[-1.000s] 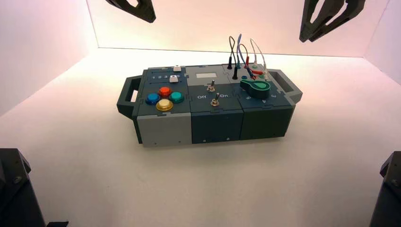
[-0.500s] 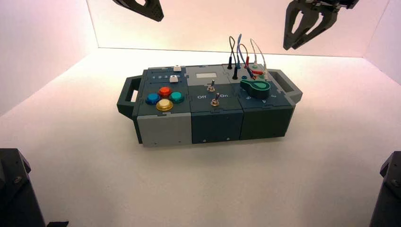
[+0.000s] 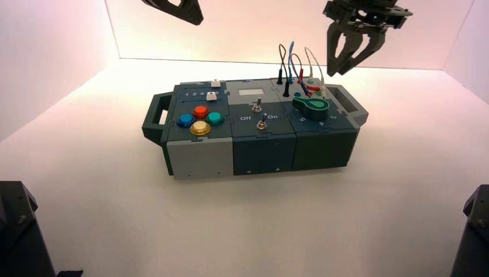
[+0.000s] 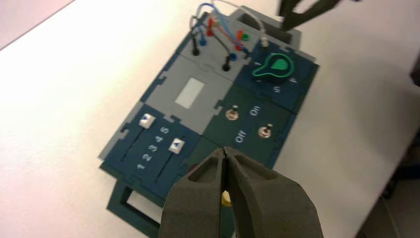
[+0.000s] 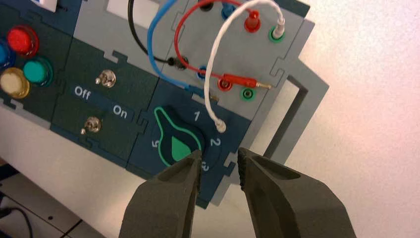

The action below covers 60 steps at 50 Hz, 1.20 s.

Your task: Insert the white wire.

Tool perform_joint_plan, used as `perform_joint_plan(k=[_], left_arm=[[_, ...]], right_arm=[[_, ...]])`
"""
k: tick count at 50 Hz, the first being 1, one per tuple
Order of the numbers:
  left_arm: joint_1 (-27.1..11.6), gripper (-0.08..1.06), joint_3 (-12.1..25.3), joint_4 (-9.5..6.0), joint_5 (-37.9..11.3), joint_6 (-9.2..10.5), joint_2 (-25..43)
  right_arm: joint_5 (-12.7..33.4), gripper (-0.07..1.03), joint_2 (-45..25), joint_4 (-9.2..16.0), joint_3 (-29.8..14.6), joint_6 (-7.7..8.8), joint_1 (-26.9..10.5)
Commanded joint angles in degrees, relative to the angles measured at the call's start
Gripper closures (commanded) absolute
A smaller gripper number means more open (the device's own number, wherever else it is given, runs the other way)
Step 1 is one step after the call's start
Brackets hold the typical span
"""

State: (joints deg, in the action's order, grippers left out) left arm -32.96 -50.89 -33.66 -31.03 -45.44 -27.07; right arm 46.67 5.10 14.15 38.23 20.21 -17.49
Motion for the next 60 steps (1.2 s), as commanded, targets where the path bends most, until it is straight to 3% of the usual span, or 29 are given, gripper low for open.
perform_joint_plan(k=[1, 5, 35, 38, 39, 45, 60], left_arm=[[-0.09, 1.01, 1.23, -3.16, -0.44, -2.9, -0.18], [0.0, 1.01, 1.23, -4.04, -0.44, -3.78, 0.0], [0.0, 1.01, 1.23, -4.13, -0.44, -3.87, 1.05], [-0.09, 1.01, 1.23, -4.04, -0.44, -3.78, 1.05], [0.0, 1.01, 1.23, -4.04, -0.44, -3.87, 1.05], [0.0, 1.01, 1.23, -4.13, -0.35, -3.87, 1.05], [0.0, 1.01, 1.14, -4.04, -0.35, -3.78, 1.05]], right_arm=[[-0.35, 0.53, -0.44, 0.26, -1.93, 0.53, -0.53], [-0.62, 0.53, -1.14, 0.26, -2.2, 0.53, -0.62], [-3.08, 0.54, -7.03, 0.09, -3.87, 1.05, -0.88], [-3.08, 0.57, -7.29, -0.18, -3.87, 1.05, -0.88], [-3.08, 0.68, -7.38, -0.44, -3.87, 1.14, -0.88], [-3.16, 1.0, -7.56, -1.49, -3.96, 1.14, -0.88], [-3.69, 0.98, -6.5, -2.72, -4.39, 0.97, -0.88]])
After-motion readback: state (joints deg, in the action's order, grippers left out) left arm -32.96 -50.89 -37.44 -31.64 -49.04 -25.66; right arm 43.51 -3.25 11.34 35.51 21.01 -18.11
